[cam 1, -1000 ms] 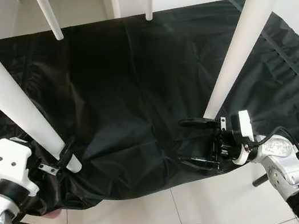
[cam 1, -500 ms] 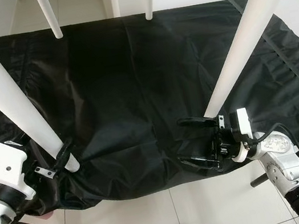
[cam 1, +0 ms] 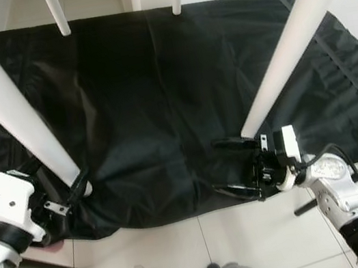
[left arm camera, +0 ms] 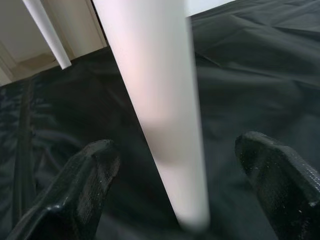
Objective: Building children table
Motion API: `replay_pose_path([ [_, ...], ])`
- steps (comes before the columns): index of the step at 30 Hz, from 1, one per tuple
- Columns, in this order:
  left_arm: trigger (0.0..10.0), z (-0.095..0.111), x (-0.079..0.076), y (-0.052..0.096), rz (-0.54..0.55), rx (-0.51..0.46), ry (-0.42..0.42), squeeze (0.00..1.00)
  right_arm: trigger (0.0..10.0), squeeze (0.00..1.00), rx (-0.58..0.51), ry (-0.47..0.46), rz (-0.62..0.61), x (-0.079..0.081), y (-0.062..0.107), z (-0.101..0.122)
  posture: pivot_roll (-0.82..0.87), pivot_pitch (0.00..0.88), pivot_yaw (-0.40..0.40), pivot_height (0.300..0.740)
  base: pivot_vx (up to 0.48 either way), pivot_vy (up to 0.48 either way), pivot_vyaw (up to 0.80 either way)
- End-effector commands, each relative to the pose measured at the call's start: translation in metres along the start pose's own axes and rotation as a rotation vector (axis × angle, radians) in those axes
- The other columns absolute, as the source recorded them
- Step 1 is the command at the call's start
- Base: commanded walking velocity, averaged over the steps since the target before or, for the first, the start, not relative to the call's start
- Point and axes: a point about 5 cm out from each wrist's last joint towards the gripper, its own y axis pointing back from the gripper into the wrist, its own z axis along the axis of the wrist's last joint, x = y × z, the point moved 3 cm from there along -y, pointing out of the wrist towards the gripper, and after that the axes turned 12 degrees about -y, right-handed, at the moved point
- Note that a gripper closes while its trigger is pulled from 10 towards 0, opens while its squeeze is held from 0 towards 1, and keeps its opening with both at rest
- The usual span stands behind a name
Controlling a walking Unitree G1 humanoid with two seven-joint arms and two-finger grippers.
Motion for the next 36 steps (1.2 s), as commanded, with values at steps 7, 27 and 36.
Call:
replay_pose_path([
  [7, 10.0, -0.001, 0.004, 0.003, 0.046, 0.029, -0.006, 0.0, 10.0, 0.0, 0.008, -0.014, 0.001, 0.002, 0.003, -0.004, 0.21, 0.135, -0.043, 0.74, -0.307, 0.0, 0.0],
  [27, 10.0, -0.03, -0.013, 0.004, -0.032, 0.111, -0.04, 0.0, 10.0, 0.0, 0.04, -0.047, -0.044, 0.001, 0.005, -0.02, 0.21, 0.155, -0.036, 0.74, -0.029, 0.0, 0.0],
  [36, 10.0, -0.09, -0.035, 0.017, -0.051, 0.257, 0.086, 0.0, 10.0, 0.0, 0.111, -0.134, -0.217, 0.0, 0.019, -0.059, 0.19, 0.163, -0.028, 0.74, 0.0, 0.0, 0.0],
])
